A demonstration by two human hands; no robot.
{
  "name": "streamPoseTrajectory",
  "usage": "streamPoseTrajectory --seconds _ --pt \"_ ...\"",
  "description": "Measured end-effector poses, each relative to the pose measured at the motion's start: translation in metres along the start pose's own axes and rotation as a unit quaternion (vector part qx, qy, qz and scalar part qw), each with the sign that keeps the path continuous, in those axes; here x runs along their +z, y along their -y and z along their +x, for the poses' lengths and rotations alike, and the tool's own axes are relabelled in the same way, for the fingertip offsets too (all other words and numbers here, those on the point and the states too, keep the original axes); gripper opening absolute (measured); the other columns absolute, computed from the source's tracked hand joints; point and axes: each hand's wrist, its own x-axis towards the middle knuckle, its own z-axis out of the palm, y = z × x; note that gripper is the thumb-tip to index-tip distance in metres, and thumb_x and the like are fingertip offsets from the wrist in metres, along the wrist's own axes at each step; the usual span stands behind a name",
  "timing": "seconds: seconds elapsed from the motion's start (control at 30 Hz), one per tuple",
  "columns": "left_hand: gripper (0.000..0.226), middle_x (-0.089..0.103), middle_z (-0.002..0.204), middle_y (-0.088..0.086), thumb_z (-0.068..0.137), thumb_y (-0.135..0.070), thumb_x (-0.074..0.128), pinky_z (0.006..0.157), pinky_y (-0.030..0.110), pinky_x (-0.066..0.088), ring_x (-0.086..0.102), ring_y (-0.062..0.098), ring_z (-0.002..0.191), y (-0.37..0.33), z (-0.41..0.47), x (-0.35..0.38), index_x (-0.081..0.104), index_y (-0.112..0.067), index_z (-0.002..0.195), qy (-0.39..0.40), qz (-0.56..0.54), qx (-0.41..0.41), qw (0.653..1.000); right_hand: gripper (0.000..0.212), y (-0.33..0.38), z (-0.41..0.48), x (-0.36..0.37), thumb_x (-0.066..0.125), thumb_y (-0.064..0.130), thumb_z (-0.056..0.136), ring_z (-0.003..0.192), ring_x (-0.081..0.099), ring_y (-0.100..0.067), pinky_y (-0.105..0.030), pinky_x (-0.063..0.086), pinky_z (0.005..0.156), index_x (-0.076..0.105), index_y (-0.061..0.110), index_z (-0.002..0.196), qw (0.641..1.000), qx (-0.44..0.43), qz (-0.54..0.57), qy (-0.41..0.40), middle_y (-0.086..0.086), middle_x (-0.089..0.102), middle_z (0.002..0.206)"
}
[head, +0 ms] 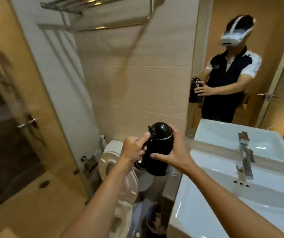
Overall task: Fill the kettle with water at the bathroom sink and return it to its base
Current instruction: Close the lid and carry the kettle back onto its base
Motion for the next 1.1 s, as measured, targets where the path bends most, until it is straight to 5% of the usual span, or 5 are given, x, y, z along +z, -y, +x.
streamPoseTrajectory --seconds 0.27,0.5,0.8,1.1 --pt "0.049 0.037 0.048 0.004 0.093 -0.038 0.064 0.034 0.016 0.018 0.028 0.010 0.030 -0.069 -0.073 -0.136 0.051 -0.010 0.055 -0.247 0.005 0.041 0.968 0.114 0.120 0.082 0.124 0.090 0.053 0.058 0.138 0.050 -0.023 -0.050 0.041 0.116 0.031 0.021 0.149 0.966 -0.174 0.125 0.147 -0.005 0.048 0.147" --pt "0.051 0.041 0.055 0.008 0.092 -0.043 0.063 0.036 0.019 0.022 0.031 0.016 0.037 -0.096 -0.216 -0.214 0.054 -0.011 0.053 -0.457 0.062 0.034 0.887 0.119 0.241 0.040 0.236 0.090 0.056 0.061 0.146 0.040 -0.022 -0.051 0.037 0.121 0.021 0.029 0.154 0.885 -0.279 0.216 0.304 0.002 0.037 0.156" --pt "0.040 0.047 0.054 0.006 0.093 -0.040 0.063 0.037 0.021 0.025 0.035 0.012 0.035 -0.110 -0.438 -0.241 0.059 -0.012 0.064 -0.667 0.090 0.028 0.739 0.113 0.395 -0.113 0.333 0.090 0.055 0.063 0.140 0.047 -0.016 -0.050 0.043 0.117 0.023 0.035 0.151 0.717 -0.351 0.348 0.492 0.006 0.044 0.149" --pt "0.052 0.038 0.039 -0.001 0.099 -0.037 0.058 0.035 0.018 0.023 0.029 0.009 0.029 -0.108 -0.634 -0.206 0.051 -0.009 0.055 -0.817 0.098 0.001 0.569 0.112 0.513 -0.308 0.371 0.089 0.056 0.061 0.136 0.050 -0.014 -0.044 0.046 0.114 0.025 0.032 0.150 0.549 -0.415 0.420 0.591 0.006 0.047 0.145"
